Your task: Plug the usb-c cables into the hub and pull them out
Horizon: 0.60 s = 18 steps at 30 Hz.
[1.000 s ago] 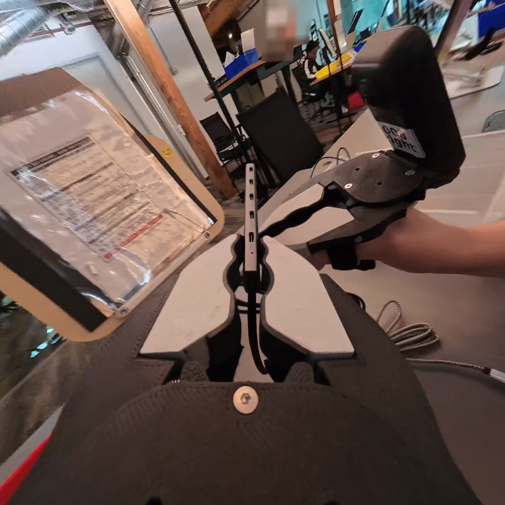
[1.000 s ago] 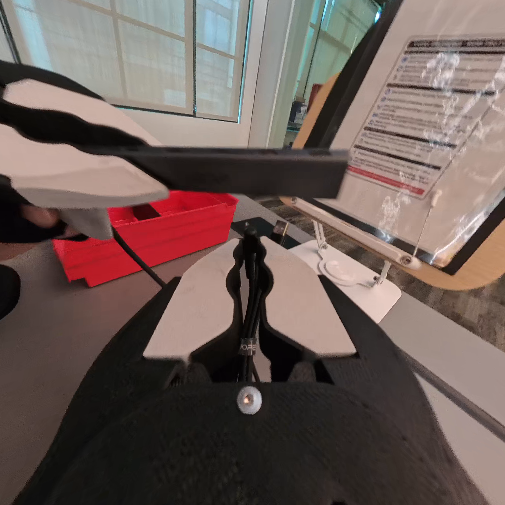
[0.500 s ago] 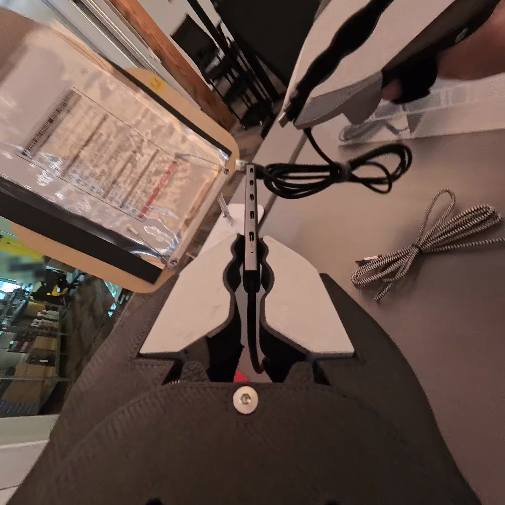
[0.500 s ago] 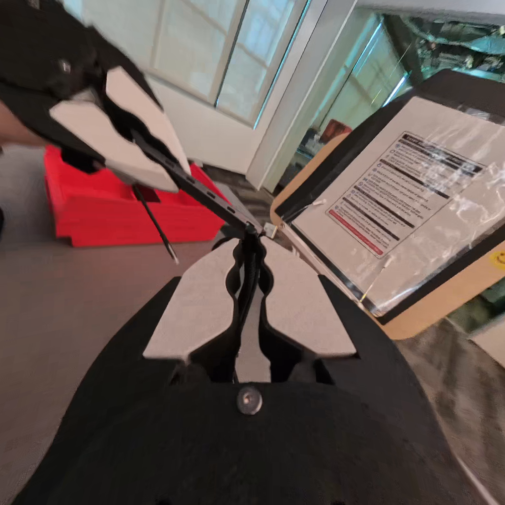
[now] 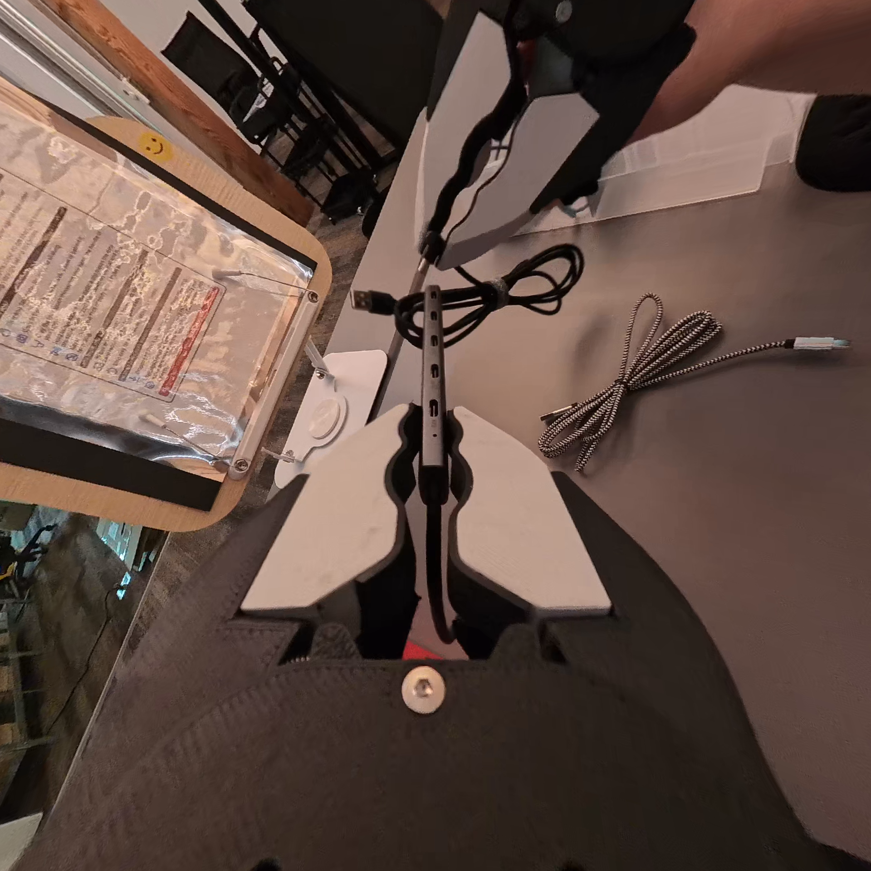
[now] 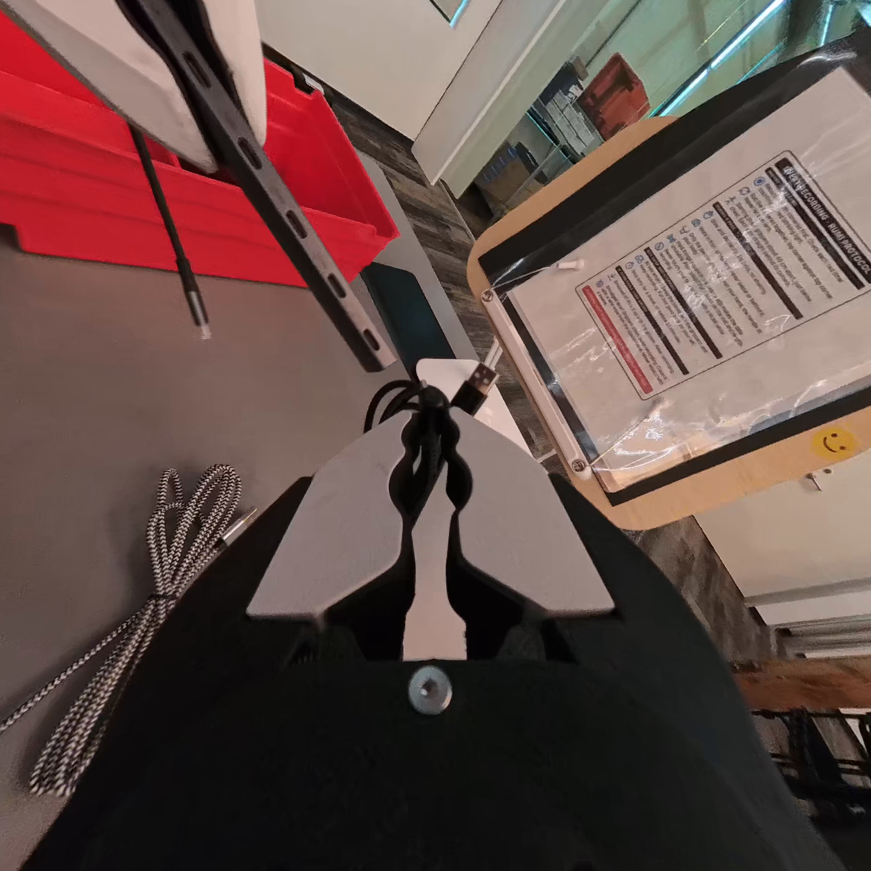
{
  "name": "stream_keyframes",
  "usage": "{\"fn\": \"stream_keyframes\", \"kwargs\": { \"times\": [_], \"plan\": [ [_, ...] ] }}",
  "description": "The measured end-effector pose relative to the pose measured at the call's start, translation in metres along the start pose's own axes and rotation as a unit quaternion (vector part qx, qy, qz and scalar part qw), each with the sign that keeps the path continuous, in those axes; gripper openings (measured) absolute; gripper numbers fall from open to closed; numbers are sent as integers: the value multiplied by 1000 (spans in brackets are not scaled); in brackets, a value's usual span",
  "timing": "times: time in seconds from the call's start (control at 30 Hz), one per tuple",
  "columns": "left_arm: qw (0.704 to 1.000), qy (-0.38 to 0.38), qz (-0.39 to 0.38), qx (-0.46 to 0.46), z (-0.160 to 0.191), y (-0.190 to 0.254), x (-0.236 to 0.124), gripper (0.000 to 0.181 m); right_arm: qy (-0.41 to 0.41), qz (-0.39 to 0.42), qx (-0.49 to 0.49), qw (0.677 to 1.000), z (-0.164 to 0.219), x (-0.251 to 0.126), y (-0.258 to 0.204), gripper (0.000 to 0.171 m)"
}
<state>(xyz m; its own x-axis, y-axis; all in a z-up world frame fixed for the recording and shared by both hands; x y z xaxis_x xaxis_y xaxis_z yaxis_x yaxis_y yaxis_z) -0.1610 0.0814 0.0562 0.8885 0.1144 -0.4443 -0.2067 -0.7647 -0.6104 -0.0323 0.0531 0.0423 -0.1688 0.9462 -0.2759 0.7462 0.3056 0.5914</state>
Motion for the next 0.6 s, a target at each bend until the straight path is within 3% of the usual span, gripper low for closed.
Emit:
{"fn": "stream_keyframes", "kwargs": {
  "times": [0.3, 0.6],
  "plan": [
    [1000, -7, 26, 13, 1, 9, 3, 9, 3, -59, -17, 998, -6, -9, -10, 9],
    [999, -22, 37, 20, 4, 14, 8, 9, -10, -67, -52, 996, -9, -11, -16, 9]
  ]
}}
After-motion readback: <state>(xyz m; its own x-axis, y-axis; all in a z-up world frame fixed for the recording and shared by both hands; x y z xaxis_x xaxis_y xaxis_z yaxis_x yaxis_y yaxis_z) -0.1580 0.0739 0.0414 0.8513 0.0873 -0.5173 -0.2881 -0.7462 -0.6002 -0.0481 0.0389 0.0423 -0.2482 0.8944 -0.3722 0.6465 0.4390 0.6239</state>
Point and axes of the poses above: each gripper's, where its closed fingertips meet, x out along the fingers, z out of its underside, y = z × x across the jaws, the point moved 3 cm from there along -x, back along the fingers, and after that the axes turned 3 degrees about x, right-handed, at the moved point
